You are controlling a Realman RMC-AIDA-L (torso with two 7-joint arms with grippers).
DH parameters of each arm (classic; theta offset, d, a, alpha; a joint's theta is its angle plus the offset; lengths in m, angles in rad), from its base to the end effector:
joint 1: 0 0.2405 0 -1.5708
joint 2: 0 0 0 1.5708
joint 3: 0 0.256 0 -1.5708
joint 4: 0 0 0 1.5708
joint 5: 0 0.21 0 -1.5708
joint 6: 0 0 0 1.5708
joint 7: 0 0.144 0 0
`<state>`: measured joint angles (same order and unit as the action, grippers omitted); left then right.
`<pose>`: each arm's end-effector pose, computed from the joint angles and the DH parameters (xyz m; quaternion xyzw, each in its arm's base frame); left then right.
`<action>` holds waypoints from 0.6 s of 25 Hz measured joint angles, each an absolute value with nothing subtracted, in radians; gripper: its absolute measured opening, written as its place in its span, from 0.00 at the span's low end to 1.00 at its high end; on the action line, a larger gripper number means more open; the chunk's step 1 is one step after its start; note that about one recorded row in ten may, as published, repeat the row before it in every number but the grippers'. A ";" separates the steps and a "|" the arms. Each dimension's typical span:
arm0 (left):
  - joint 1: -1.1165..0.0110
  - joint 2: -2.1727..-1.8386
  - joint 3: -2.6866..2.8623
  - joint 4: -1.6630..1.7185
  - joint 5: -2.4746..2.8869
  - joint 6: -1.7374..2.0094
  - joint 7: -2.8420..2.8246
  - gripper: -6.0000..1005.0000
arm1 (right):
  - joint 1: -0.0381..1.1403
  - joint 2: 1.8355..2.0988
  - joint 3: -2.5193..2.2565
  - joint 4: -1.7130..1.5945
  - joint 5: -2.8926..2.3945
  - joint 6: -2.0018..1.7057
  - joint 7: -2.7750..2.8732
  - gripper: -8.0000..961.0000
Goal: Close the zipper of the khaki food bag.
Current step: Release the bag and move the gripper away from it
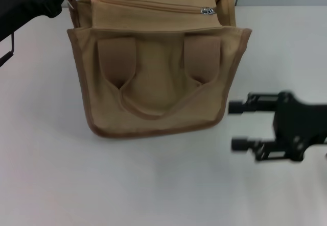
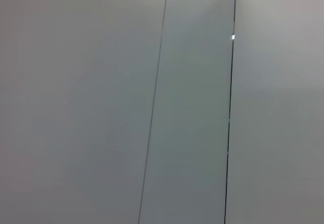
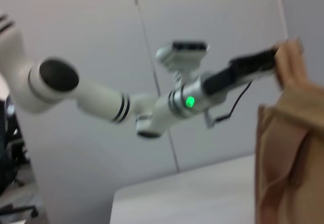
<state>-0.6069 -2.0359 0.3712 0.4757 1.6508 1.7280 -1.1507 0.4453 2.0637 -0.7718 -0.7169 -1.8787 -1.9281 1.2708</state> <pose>-0.2302 0.3541 0.0657 -0.8256 -0.1184 -0.4904 0.2529 0.2430 0.2753 0.0175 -0.9409 0.1038 0.3222 0.0054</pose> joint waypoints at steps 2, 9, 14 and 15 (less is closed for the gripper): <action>-0.607 -2.036 0.371 0.477 1.651 1.722 -1.163 0.15 | 0.449 2.073 -0.772 -0.691 -1.915 -1.913 1.220 0.70; -0.596 -2.035 0.377 0.474 1.650 1.727 -1.171 0.16 | 0.454 2.079 -0.772 -0.623 -1.941 -1.871 1.128 0.81; -0.575 -2.037 0.378 0.474 1.650 1.735 -1.177 0.16 | 0.460 2.079 -0.771 -0.617 -1.943 -1.870 1.124 0.84; -0.571 -2.038 0.378 0.474 1.650 1.738 -1.180 0.16 | 0.463 2.079 -0.772 -0.612 -1.943 -1.870 1.124 0.84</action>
<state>-0.5712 -2.0381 0.3780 0.4740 1.6501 1.7376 -1.1803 0.4630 2.0785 -0.7715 -0.6119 -1.9435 -1.8697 1.1241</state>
